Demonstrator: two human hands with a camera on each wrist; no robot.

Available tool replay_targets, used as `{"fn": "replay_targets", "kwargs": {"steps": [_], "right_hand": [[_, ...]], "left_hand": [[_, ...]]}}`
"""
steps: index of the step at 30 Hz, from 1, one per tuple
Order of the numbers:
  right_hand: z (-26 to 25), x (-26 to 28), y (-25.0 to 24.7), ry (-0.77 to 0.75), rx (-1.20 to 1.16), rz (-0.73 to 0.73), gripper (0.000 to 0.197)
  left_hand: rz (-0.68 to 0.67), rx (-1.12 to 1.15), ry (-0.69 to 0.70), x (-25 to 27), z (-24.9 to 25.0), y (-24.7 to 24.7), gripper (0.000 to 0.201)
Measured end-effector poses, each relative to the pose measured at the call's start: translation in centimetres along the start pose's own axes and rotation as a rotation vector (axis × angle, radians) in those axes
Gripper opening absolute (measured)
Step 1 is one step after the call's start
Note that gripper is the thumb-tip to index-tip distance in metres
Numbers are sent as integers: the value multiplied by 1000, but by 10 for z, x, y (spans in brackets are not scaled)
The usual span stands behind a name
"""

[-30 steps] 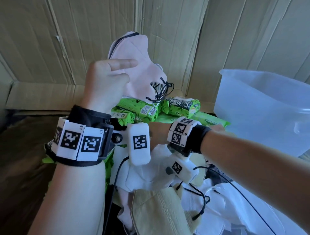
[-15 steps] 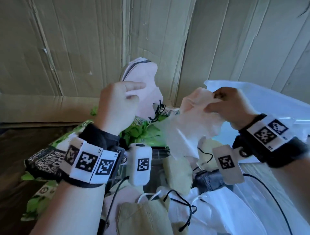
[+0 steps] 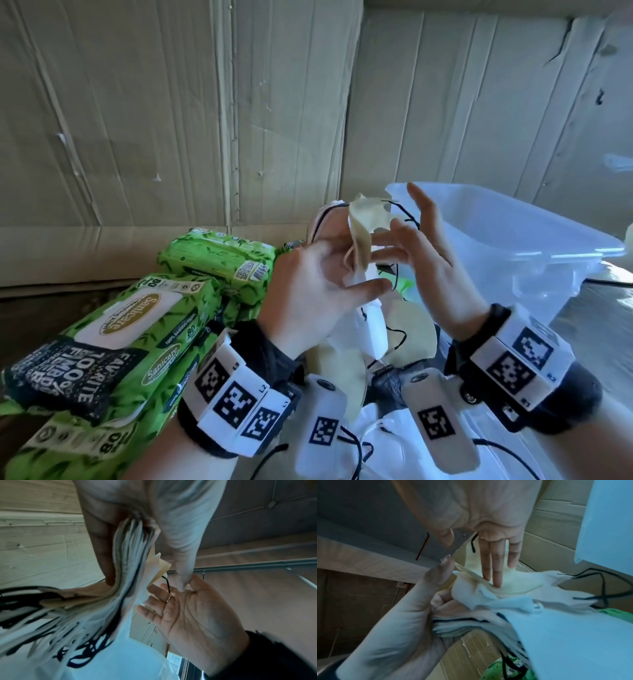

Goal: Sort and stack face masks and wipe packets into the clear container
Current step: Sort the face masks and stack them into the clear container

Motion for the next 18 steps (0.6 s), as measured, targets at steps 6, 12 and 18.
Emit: {"fn": "replay_targets", "kwargs": {"steps": [6, 12, 18], "right_hand": [[1, 0, 1, -85, 18, -86, 55], [5, -6, 2, -191, 132, -124, 61], [-8, -14, -4, -320, 482, -103, 77]], "left_hand": [[31, 285, -160, -4, -9, -6, 30], [101, 206, -95, -9, -16, -11, 22], [-90, 470, -142, -16, -10, -15, 48]]}}
Point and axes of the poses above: each hand's wrist, its own x-axis away from the middle knuckle, its own y-axis out of the palm, z = x × y, the point moved 4 cm from there along -x, towards the middle knuckle, and after that the axes turned 6 degrees about z, right-handed, at the moved point
